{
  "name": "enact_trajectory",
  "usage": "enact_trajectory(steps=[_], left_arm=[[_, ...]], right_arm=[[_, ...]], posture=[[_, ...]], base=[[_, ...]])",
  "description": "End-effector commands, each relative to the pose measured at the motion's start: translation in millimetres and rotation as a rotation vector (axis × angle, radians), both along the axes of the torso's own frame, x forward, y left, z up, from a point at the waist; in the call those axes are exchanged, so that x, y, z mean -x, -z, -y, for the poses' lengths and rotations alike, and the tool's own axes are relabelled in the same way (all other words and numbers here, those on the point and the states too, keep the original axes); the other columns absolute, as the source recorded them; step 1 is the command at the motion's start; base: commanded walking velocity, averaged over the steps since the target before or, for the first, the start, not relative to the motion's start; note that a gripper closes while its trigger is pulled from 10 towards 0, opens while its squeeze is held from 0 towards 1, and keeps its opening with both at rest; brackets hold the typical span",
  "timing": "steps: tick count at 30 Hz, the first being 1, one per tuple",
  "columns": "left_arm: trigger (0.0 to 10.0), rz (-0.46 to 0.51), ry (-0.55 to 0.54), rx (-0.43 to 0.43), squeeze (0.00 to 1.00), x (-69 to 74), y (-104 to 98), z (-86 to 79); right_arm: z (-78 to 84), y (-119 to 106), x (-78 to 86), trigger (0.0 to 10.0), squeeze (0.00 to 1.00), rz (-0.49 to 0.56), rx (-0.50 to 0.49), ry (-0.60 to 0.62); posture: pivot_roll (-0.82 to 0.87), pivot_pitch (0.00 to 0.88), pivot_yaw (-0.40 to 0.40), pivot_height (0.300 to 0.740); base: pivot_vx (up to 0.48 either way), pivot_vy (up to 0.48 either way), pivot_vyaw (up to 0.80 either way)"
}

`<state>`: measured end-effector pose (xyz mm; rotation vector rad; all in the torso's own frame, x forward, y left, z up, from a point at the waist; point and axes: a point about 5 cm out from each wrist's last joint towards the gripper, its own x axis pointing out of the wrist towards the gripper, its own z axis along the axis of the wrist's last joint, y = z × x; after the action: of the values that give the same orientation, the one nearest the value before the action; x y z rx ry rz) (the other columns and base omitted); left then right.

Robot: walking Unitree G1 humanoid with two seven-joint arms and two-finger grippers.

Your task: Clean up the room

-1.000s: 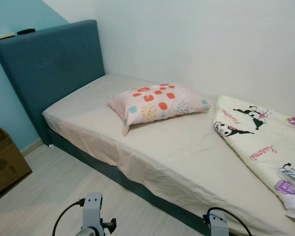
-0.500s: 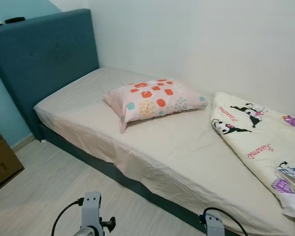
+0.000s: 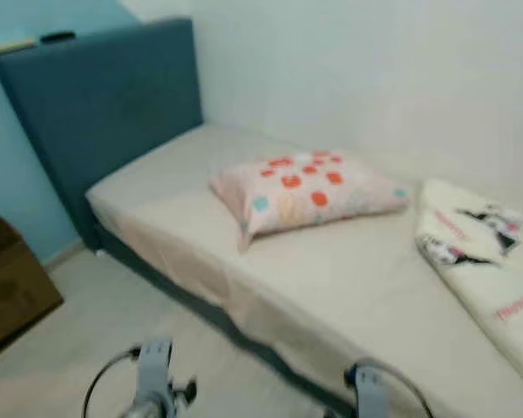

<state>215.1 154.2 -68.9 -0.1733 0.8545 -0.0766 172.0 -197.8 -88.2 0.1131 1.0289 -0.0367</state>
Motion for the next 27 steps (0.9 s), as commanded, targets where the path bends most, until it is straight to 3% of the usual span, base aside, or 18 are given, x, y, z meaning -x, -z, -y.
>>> enact_trajectory(steps=[1,11,21,27], left_arm=[[10.0,-0.008,-0.003,-0.007,0.00,3.1,1.6,-3.6],[10.0,0.004,0.015,-0.001,0.00,-1.4,-0.8,1.8],[10.0,0.006,0.013,0.006,0.00,-1.3,-0.7,3.4],[10.0,0.008,-0.026,0.018,0.00,-2.0,-1.1,2.3]], right_arm=[[-0.7,-2.1,-4.9,10.0,0.00,0.016,-0.005,0.009],[1.0,-1.4,-3.2,10.0,0.00,0.001,0.004,0.015],[4.1,-1.0,-1.5,10.0,0.00,-0.004,0.013,0.040],[6.2,-0.4,0.0,10.0,0.00,-0.022,0.027,0.039]], posture=[[0.02,0.000,-0.034,0.740],[0.01,0.000,-0.028,0.740],[0.01,0.000,-0.031,0.740],[0.01,0.000,-0.038,0.740]], base=[[0.368,0.000,0.00],[0.390,0.000,0.00],[0.410,0.000,-0.71],[0.094,0.000,0.00]])
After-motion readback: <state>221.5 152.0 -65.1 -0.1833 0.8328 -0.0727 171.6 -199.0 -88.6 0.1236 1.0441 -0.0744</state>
